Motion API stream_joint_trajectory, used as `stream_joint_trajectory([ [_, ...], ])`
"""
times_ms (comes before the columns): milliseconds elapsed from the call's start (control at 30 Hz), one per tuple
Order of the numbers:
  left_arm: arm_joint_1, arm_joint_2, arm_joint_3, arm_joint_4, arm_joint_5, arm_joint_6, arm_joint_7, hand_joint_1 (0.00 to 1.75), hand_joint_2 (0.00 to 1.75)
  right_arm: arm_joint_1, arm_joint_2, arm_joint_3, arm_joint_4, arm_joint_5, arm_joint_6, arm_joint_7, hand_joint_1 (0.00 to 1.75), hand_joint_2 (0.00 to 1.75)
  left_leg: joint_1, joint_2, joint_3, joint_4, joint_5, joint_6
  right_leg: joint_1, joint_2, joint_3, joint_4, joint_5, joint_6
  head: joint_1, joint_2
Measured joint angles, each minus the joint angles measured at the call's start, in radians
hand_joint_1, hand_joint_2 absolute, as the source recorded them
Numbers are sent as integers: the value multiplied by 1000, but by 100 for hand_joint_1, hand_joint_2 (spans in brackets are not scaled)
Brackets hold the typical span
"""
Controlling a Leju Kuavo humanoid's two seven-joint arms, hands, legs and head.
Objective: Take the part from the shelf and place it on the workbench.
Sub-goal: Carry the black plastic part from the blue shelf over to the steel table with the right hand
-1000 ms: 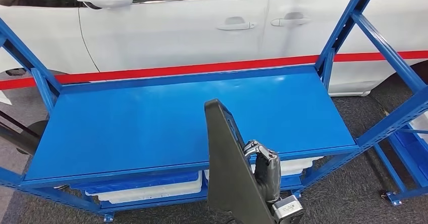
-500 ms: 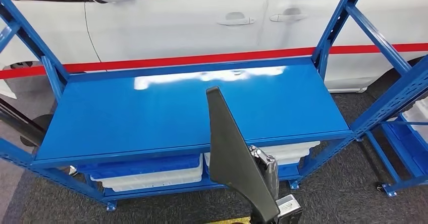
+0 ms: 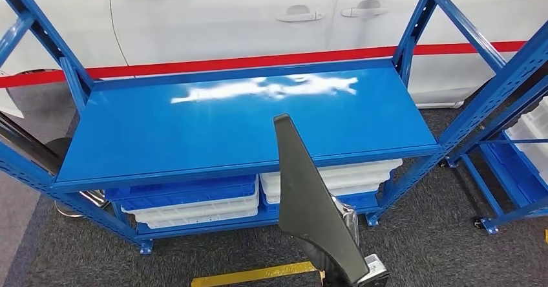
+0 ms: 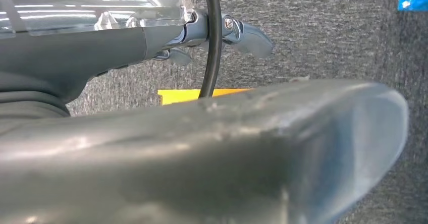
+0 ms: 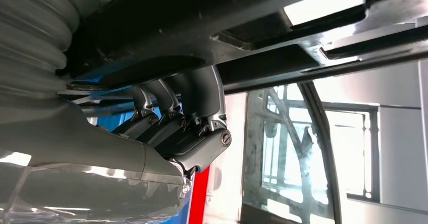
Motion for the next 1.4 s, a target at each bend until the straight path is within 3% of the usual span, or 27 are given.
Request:
stream_joint_trajectory([
  [67, 1, 0, 3, 0, 0, 0, 0, 0, 0, 0, 0, 0, 0, 0, 0, 0, 175, 175, 2, -1, -8, 4, -8, -12, -4, -3, -12, -9, 20, -14, 0, 0],
  [100, 2, 0, 5, 0, 0, 0, 0, 0, 0, 0, 1, 0, 0, 0, 1, 0, 175, 175, 2, -2, -17, 23, -35, -17, -6, -5, -22, -13, 32, -22, 0, 0],
  [200, 4, 1, 8, 0, -3, 0, 1, 0, 0, 1, 3, -1, 0, 1, 3, -1, 175, 175, 5, -2, -57, 178, -172, -25, -4, -7, -60, -11, 62, -36, 0, 0],
  [233, 4, 1, 9, 0, -4, 0, 1, 0, 0, 2, 3, -1, 0, 1, 5, -2, 175, 175, 5, -2, -63, 232, -192, -26, -2, -8, -76, -6, 72, -36, 0, 0],
  [267, 3, 1, 10, 0, -5, 0, 1, 0, 0, 2, 3, -1, 0, 3, 8, -3, 175, 175, 5, -2, -57, 262, -189, -27, -1, -8, -94, -1, 81, -35, 0, 0],
  [300, 3, 2, 12, 0, -6, 0, 0, 0, 0, 2, 3, -1, 0, 4, 12, -5, 175, 175, 5, -2, -36, 259, -166, -27, -1, -9, -112, 6, 89, -34, 0, 0],
  [367, 0, 2, 13, 0, -8, -1, 0, 0, 0, 3, 3, -1, 0, 8, 19, -11, 175, 175, 5, -2, 53, 155, -126, -22, -1, -9, -145, 24, 102, -28, 0, 0],
  [433, -3, 3, 14, 0, -12, -1, -1, 0, 0, 5, 3, -1, 0, 10, 24, -18, 175, 175, 1, -4, 135, 31, -136, -14, 1, -10, -164, 39, 113, -19, 0, 0],
  [467, -4, 4, 15, 0, -13, -1, -1, 0, 0, 7, 3, -1, 0, 10, 26, -22, 175, 175, -2, -6, 151, 0, -147, -8, 1, -11, -167, 41, 120, -13, 0, 0],
  [567, -4, 5, 16, 0, -16, -2, -1, 0, 0, 12, 2, -1, 0, 10, 32, -29, 175, 175, -1, -3, 141, -14, -127, 13, 0, -8, -174, 44, 128, 5, 0, 0],
  [600, -4, 5, 16, 0, -17, -3, -1, 0, 0, 14, 1, -1, 0, 10, 34, -32, 175, 175, 1, 0, 131, -18, -114, 21, -1, -5, -182, 62, 101, 11, 0, 0],
  [700, -4, 5, 17, 0, -17, -4, -1, 0, 0, 19, -2, -1, 0, 9, 38, -37, 175, 175, 2, 5, 91, -18, -79, 35, -8, -1, -221, 207, -43, 23, 0, 0],
  [733, -4, 5, 18, 0, -17, -4, -1, 0, 0, 20, -4, -1, 0, 8, 39, -38, 175, 175, 2, 5, 77, -17, -68, 34, -10, -1, -228, 260, -70, 26, 0, 0],
  [767, -4, 5, 19, 0, -18, -4, -1, 0, 0, 21, -6, -1, 0, 8, 42, -38, 175, 175, 1, 5, 61, -14, -57, 33, -13, -1, -225, 293, -73, 28, 0, 0],
  [800, -4, 5, 20, 0, -18, -4, -1, 0, 0, 23, -7, -1, 0, 7, 45, -39, 175, 175, 2, 5, 46, -11, -48, 31, -14, -1, -207, 296, -55, 29, 0, 0],
  [867, -4, 5, 22, 0, -18, -4, 0, 0, 0, 25, -10, -1, 0, 6, 53, -42, 175, 175, 2, 5, 18, -1, -33, 24, -16, -1, -119, 197, -5, 25, 0, 0],
  [933, -4, 5, 23, 0, -18, -4, -1, 0, 0, 26, -11, -1, 0, 6, 60, -46, 175, 175, 0, 4, 3, 4, -19, 14, -12, -1, -24, 59, 0, 16, 0, 0],
  [1000, -4, 6, 24, 0, -19, -4, -1, 0, 0, 28, -12, 0, 1, 6, 66, -49, 175, 175, 0, 3, 0, 1, -4, 0, -5, -1, 4, 4, -8, 6, 0, 0],
  [1067, -2, 6, 29, 0, -19, -4, -1, 0, 0, 31, -14, 1, 2, 6, 70, -50, 175, 175, 2, 2, -4, -2, 6, -13, -6, -3, -8, -2, 11, -9, 0, 0],
  [1100, -2, 7, 32, 0, -19, -4, -2, 0, 0, 31, -14, 2, 4, 8, 71, -50, 175, 175, 3, 0, -12, 8, -11, -18, -8, -5, -18, -6, 24, -18, 0, 0],
  [1133, -1, 7, 36, 0, -19, -4, -3, 0, 0, 33, -15, 3, 8, 10, 73, -51, 175, 175, 3, -1, -24, 35, -47, -22, -10, -7, -30, -10, 37, -27, 0, 0],
  [1200, -1, 7, 41, 0, -19, -4, -4, 0, 0, 41, -17, 6, 18, 16, 73, -51, 175, 175, 5, -2, -54, 146, -152, -26, -7, -9, -59, -11, 62, -38, 0, 0],
  [1233, 0, 7, 43, 0, -19, -4, -4, 0, 0, 46, -18, 8, 24, 18, 73, -51, 175, 175, 5, -2, -64, 210, -188, -29, -5, -10, -75, -9, 73, -40, 0, 0],
  [1267, 0, 7, 45, 0, -19, -4, -4, 0, 0, 50, -20, 9, 30, 20, 73, -51, 175, 175, 5, -2, -66, 258, -200, -31, -2, -11, -92, -5, 83, -40, 0, 0],
  [1333, 0, 8, 47, 0, -19, -4, -5, 0, 0, 55, -23, 11, 40, 21, 73, -51, 175, 175, 5, -2, -25, 261, -161, -31, 1, -12, -127, 7, 101, -38, 0, 0],
  [1367, -1, 8, 48, 0, -19, -4, -5, 0, 0, 56, -24, 12, 44, 22, 73, -51, 175, 175, 5, -2, 20, 212, -134, -28, 1, -12, -143, 15, 109, -37, 0, 0],
  [1400, -2, 8, 50, 0, -19, -4, -5, 0, 0, 58, -25, 12, 47, 22, 73, -52, 175, 175, 4, -2, 75, 140, -127, -23, 3, -12, -158, 23, 116, -34, 0, 0],
])
